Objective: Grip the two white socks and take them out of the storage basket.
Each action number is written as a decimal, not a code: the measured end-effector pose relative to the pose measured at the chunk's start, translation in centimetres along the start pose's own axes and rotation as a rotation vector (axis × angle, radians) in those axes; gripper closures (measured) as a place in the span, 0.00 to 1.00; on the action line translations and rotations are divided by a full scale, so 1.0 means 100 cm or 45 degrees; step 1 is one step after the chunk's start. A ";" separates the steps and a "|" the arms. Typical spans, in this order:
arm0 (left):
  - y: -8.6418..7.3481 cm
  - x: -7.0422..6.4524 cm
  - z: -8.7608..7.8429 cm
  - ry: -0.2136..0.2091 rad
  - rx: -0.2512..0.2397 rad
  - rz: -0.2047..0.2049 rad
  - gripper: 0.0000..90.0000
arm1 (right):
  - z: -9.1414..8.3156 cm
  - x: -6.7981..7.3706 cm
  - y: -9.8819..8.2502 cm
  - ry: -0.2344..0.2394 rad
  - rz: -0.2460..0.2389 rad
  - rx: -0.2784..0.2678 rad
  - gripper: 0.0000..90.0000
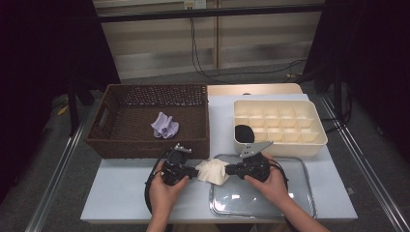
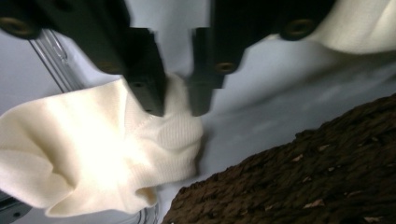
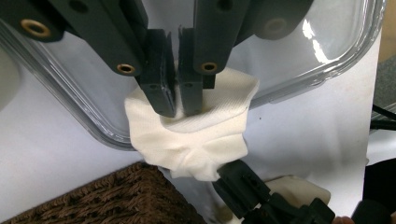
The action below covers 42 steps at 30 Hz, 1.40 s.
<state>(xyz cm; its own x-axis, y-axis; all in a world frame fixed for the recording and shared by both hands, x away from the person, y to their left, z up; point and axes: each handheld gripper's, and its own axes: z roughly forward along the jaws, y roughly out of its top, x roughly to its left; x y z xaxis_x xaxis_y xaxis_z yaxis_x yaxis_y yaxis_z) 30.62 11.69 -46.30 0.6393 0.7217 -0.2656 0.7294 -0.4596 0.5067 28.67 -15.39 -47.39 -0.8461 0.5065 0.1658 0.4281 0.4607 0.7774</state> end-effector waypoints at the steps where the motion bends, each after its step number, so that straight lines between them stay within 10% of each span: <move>1: -0.001 0.000 0.000 -0.005 0.000 0.000 0.94 | 0.000 0.000 -0.001 0.000 0.009 -0.003 0.95; 14: -0.003 -0.002 -0.002 -0.033 0.009 -0.008 0.97 | -0.033 -0.014 -0.008 -0.093 0.053 -0.062 0.88; 23: -0.003 -0.005 -0.006 -0.047 0.008 -0.007 0.97 | -0.020 -0.002 0.014 -0.046 0.020 -0.090 0.85; 34: -0.009 -0.003 -0.006 -0.044 0.038 -0.019 0.97 | 0.001 0.005 -0.002 -0.032 -0.039 0.092 0.93; 42: -0.005 -0.008 -0.012 -0.038 -0.051 0.025 0.85 | -0.006 -0.002 -0.007 -0.071 -0.045 0.073 0.94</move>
<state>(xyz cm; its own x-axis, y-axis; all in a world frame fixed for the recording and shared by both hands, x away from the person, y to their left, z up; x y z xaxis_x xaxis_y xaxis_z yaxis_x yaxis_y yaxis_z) 29.44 12.00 -45.34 0.6608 0.6968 -0.2790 0.7065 -0.4519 0.5447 28.35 -16.27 -47.58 -0.8428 0.5282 0.1032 0.4169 0.5195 0.7458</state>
